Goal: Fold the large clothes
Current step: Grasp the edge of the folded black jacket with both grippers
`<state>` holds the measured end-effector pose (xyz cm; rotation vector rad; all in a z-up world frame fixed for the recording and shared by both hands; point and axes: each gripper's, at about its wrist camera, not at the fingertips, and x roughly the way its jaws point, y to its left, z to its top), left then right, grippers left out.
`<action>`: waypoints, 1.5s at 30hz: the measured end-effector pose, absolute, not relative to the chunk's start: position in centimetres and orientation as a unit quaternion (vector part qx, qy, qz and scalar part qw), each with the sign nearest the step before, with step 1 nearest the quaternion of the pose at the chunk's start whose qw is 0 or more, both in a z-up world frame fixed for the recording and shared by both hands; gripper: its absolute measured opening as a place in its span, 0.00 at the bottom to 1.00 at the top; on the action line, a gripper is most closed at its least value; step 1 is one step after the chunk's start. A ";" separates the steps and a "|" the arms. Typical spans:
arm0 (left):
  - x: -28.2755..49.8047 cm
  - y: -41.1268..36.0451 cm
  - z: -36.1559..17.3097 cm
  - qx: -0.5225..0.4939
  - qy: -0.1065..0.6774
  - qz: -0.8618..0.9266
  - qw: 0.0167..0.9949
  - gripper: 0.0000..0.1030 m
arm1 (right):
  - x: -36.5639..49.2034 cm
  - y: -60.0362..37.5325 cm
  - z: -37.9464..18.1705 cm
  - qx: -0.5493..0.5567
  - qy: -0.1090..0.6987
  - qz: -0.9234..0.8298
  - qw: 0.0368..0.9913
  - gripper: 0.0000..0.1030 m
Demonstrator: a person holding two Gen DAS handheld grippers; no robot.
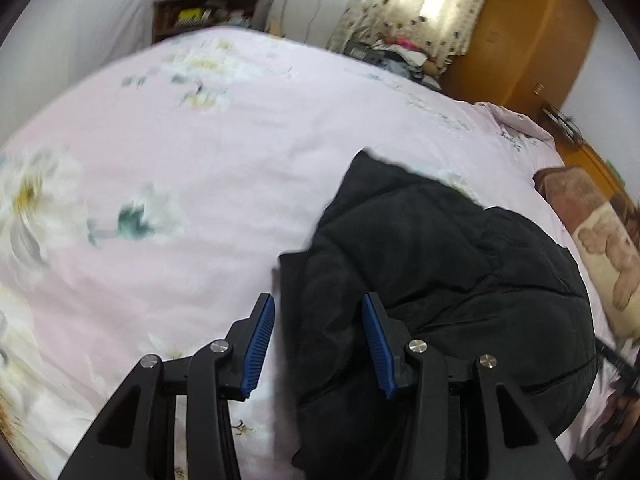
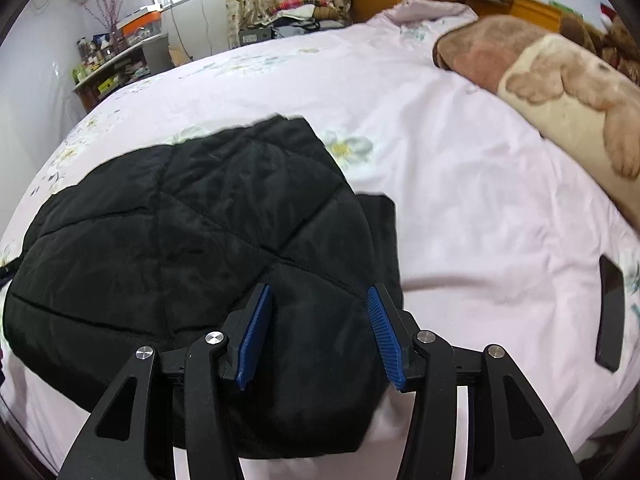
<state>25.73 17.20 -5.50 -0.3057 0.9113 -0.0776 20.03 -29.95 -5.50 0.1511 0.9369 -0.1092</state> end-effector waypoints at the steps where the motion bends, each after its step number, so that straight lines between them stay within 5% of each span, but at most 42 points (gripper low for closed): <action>1: 25.9 17.3 -6.1 -0.157 0.442 -0.040 0.882 0.47 | 20.1 -30.3 -5.9 0.085 0.453 -0.054 0.886 0.52; 7: 27.0 16.5 -8.3 -0.183 0.461 -0.056 0.867 0.50 | 21.2 -32.7 -8.7 0.167 0.477 -0.040 0.862 0.64; 14: 28.2 17.5 -9.8 -0.219 0.473 -0.075 0.850 0.69 | 23.4 -33.8 -10.0 0.190 0.490 -0.010 0.851 0.67; 25: 24.9 18.5 -11.3 -0.257 0.478 -0.105 0.833 0.69 | 21.4 -35.4 -11.7 0.258 0.496 0.036 0.828 0.68; 29: 26.8 18.0 -11.3 -0.240 0.481 -0.111 0.836 0.74 | 22.8 -36.2 -12.8 0.273 0.499 0.046 0.821 0.78; 34: 28.2 17.6 -11.6 -0.238 0.485 -0.130 0.832 0.77 | 24.2 -36.2 -13.4 0.277 0.502 0.066 0.816 0.76; 38: 27.6 17.8 -11.7 -0.243 0.487 -0.147 0.826 0.77 | 23.5 -35.2 -12.7 0.273 0.493 0.083 0.822 0.56; 45: 29.0 17.7 -12.5 -0.258 0.490 -0.173 0.815 0.76 | 24.4 -35.3 -13.6 0.286 0.497 0.089 0.814 0.56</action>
